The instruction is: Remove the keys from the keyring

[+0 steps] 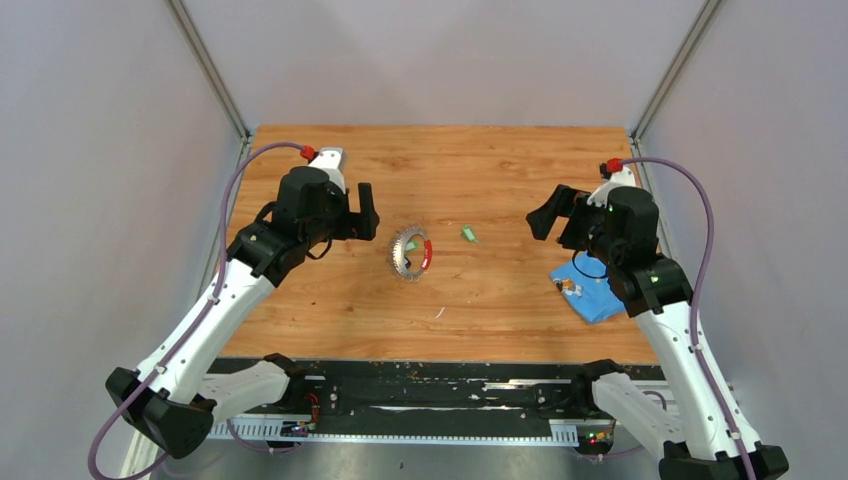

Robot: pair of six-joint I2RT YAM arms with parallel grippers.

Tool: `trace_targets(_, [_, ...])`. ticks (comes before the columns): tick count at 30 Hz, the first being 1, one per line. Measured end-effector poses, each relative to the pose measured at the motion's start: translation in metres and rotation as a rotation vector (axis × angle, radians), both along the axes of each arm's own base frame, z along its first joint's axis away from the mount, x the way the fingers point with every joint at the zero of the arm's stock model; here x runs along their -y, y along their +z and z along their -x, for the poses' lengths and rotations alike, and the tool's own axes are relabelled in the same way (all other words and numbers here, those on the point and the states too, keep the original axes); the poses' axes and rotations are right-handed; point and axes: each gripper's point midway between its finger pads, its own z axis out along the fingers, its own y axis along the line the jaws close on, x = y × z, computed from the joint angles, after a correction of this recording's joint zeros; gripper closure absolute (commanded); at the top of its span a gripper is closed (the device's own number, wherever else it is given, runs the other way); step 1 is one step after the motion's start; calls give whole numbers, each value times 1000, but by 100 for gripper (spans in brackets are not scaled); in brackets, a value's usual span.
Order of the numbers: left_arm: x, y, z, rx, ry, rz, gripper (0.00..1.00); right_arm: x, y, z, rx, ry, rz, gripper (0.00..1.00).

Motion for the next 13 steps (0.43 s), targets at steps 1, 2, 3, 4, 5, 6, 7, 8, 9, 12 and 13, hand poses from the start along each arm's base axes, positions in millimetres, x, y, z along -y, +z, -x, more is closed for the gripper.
trace_targets(1, [0,0,0,-1,-1,0,0,0,-1,0,-2,0,0,0])
trace_targets(2, [0,0,0,-1,-2,1,0,0,-1,0,-4,0,1,0])
trace_targets(3, [0,-1,0,-1,-2,1,0,0,-2,0,-5,0,1,0])
trace_targets(4, [0,-1,1,-2,-2,1,0,0,-3,0,-7,1,2,0])
trace_targets(5, [0,-1,1,-2,-2,1,0,0,-3,0,-9,1,2,0])
trace_targets(6, [0,-1,1,-2,-3,1,0,0,-4,-1,-11,2,2,0])
trace_targets(7, [0,-2,1,-2,-4,1,0,-1,-5,-1,-13,2,3,0])
trace_targets(8, [0,-2,1,-2,-4,1,0,-1,-5,-1,-15,2,3,0])
trace_targets(9, [0,-2,2,-2,-4,2,0,-1,-6,-1,-17,2,3,0])
trace_targets(12, [0,-2,2,-2,-5,2,0,-1,-6,-1,-17,2,4,0])
trace_targets(13, [0,-2,2,-2,-6,3,0,-1,-6,-1,-17,2,3,0])
